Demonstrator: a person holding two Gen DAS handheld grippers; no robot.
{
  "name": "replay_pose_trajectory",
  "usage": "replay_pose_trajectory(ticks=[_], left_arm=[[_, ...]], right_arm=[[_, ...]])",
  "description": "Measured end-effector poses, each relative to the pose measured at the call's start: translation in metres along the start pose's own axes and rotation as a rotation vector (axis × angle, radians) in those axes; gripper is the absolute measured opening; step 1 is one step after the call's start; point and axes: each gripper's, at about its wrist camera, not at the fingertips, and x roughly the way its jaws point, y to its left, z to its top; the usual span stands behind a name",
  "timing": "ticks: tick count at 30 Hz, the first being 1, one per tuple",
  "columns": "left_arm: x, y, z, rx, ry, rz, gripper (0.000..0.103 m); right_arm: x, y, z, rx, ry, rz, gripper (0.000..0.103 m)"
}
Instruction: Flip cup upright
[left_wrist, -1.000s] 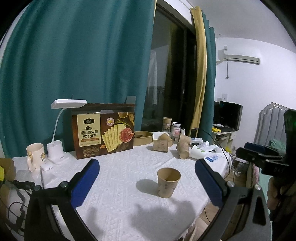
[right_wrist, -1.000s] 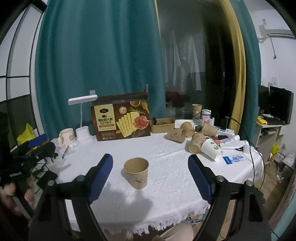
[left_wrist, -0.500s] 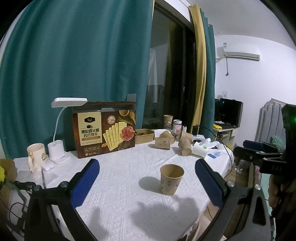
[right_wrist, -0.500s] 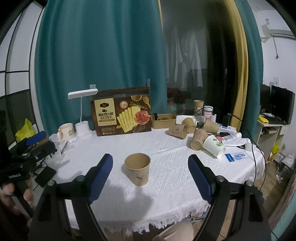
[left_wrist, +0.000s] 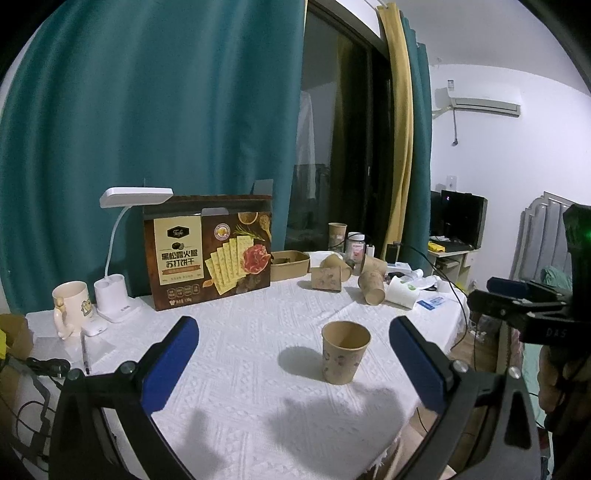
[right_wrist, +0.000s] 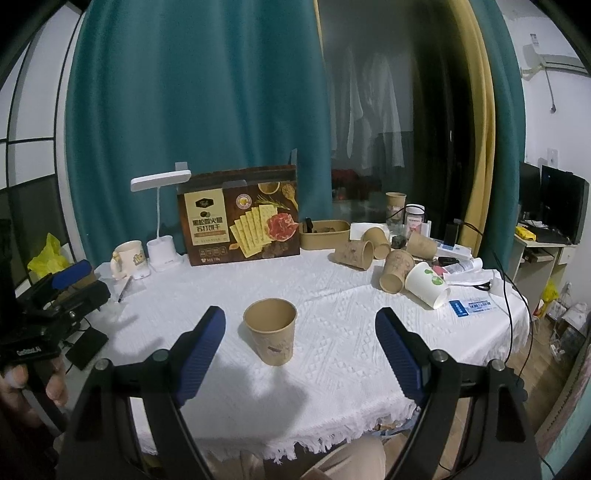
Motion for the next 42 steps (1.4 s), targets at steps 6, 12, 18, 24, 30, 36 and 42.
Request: replay_pose_trajectory(ticks=[6,12,18,24,30,36,42], left_arm=[[0.002,0.000,0.000,0.002,-0.001,-0.001,0.103],[0.002,-0.001,0.000,0.003,-0.002,-0.002,0.103],[0.002,-0.001,0.000,0.004,-0.002,-0.003,0.103],[0.004,-0.002,0.000,0.001,0.010,-0.001,0.103],[0.005,-0.003,0.000,0.002,0.009,-0.006,0.103],[0.005,-0.003,0.000,0.001,0.011,-0.005,0.103],[0.005,-0.003,0.000,0.002,0.010,-0.006,0.103]], right_arm=[[0.000,0.000,0.000,0.000,0.000,-0.001,0.082],[0.001,-0.001,0.000,0.000,0.000,-0.001,0.082],[0.002,-0.001,-0.002,0.000,0.000,-0.002,0.082],[0.002,-0.001,-0.001,-0.001,0.003,-0.002,0.082],[0.005,-0.003,-0.007,0.000,0.007,-0.004,0.082],[0.006,-0.003,-0.007,0.001,0.009,-0.002,0.082],[0.008,-0.003,-0.012,0.003,0.013,-0.001,0.082]])
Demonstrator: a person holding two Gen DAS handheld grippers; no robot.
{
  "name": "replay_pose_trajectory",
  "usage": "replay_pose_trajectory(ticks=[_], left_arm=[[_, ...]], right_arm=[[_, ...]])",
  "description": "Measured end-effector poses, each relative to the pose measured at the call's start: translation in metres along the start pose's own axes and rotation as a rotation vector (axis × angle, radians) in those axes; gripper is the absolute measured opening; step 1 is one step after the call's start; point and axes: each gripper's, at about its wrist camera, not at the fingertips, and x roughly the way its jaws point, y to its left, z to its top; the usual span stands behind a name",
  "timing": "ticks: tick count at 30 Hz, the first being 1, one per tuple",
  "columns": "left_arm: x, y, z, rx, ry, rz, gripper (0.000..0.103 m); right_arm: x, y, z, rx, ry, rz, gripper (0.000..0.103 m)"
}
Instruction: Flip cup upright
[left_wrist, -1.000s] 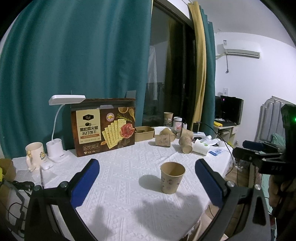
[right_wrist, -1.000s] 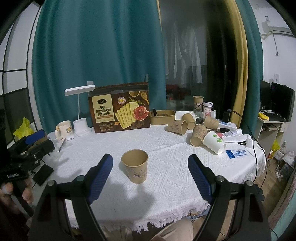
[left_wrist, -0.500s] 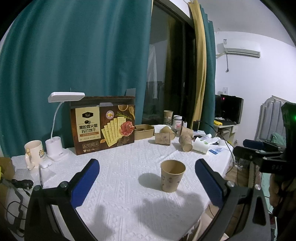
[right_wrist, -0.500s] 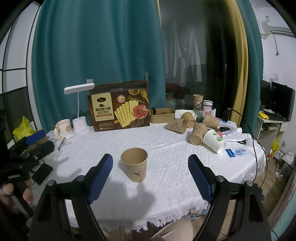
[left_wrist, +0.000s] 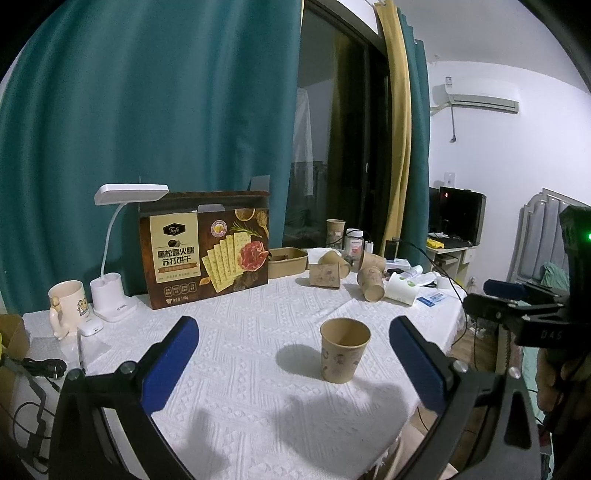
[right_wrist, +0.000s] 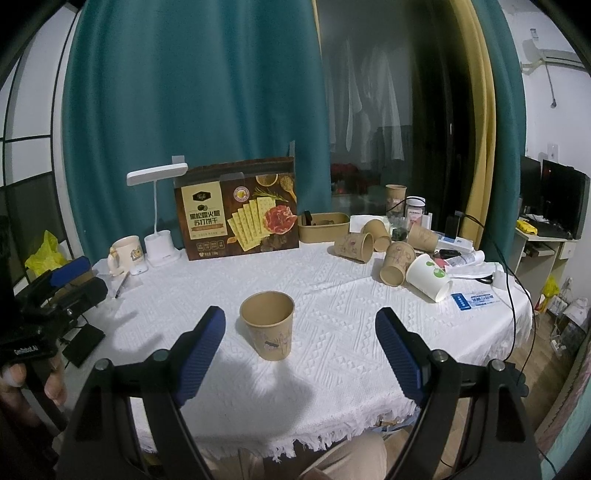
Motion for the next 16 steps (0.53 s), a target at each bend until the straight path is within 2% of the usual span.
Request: replay_pose_trajectory(ticks=[16], left_arm=[[0.0075,0.0007,-0.0048,0.012,0.006,-0.022,0.103]], right_arm=[[0.0014,-0.0016,-0.0006,0.002,0.003,0.000,0.082]])
